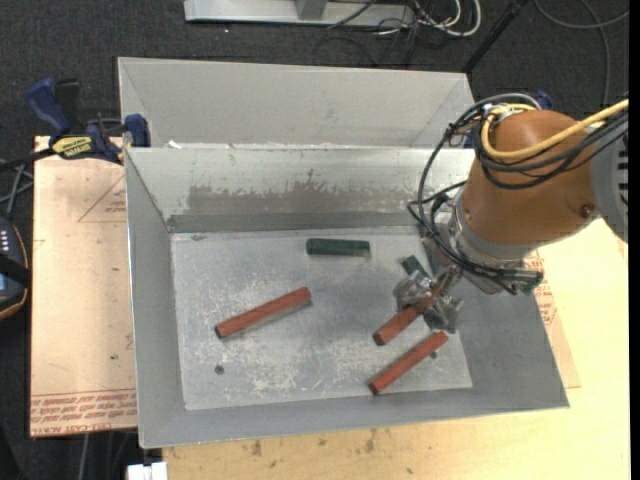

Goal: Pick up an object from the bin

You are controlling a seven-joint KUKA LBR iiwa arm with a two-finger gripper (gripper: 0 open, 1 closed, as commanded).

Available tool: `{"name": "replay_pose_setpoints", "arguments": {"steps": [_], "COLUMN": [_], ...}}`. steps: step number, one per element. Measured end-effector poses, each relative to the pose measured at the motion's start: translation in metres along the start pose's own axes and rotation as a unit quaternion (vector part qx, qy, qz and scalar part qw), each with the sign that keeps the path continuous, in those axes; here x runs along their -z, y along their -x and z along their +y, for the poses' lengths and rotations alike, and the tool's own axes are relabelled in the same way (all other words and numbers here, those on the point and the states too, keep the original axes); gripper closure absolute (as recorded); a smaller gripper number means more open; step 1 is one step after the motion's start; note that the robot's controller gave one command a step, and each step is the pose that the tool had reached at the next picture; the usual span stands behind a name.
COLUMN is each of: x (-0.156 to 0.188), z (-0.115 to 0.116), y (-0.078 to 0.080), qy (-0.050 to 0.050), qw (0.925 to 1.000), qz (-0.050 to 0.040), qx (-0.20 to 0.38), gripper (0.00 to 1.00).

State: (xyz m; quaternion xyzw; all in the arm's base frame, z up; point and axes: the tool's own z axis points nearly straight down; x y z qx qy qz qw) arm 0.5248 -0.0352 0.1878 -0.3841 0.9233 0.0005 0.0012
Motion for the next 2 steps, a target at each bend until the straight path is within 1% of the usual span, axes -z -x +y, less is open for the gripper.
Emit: {"name": "replay_pose_setpoints", "arguments": {"steps": [1, 2], "x": [0.000, 0.043], "z": [0.000, 0.006], "y": [0.000, 0.005], "qy": [0.000, 0.001], "qw": [1.0000, 1.0000], "qz": [-0.0001, 0.0008], "qx": [0.000, -0.002], "gripper": [1.00, 1.00]}}
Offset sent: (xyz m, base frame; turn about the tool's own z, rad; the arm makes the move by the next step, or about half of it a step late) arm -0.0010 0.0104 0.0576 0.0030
